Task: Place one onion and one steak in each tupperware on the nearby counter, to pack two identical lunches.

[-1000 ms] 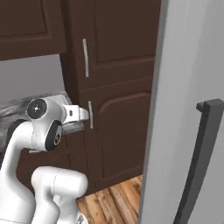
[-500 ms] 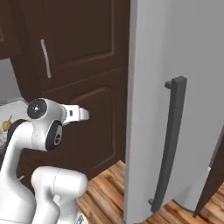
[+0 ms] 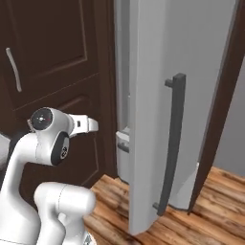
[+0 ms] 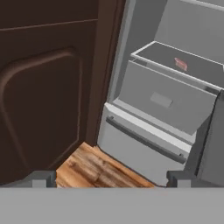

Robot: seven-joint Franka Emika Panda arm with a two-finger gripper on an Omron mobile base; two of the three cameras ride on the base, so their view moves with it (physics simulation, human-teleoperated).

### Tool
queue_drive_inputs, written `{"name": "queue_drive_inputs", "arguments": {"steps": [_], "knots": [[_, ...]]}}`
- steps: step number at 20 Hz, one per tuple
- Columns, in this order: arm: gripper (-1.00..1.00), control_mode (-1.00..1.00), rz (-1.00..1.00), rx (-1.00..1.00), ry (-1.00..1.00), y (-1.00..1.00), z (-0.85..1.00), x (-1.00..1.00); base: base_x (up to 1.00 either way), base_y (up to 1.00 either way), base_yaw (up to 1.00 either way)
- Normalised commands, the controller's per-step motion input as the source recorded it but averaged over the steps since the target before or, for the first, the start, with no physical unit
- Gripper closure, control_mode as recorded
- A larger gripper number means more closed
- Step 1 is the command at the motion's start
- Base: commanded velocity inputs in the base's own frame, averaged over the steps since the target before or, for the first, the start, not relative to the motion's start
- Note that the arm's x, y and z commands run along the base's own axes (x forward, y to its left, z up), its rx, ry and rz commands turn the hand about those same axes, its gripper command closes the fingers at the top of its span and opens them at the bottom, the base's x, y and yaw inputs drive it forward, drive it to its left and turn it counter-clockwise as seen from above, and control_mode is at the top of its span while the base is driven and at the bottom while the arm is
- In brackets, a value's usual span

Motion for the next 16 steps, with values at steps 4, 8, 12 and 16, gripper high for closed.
{"name": "queue_drive_inputs", "arguments": {"steps": [4,8,12,16], "knots": [[-1.00,1.00,0.00,0.00,0.00,0.00,0.00,0.00,0.43,0.70,-0.38],[-1.00,1.00,0.00,0.00,0.00,0.00,0.00,0.00,0.41,0.47,-0.36],[-1.00,1.00,0.00,0.00,0.00,0.00,0.00,0.00,0.00,0.00,-0.42],[-1.00,1.00,0.00,0.00,0.00,0.00,0.00,0.00,0.18,0.02,-0.38]]}}
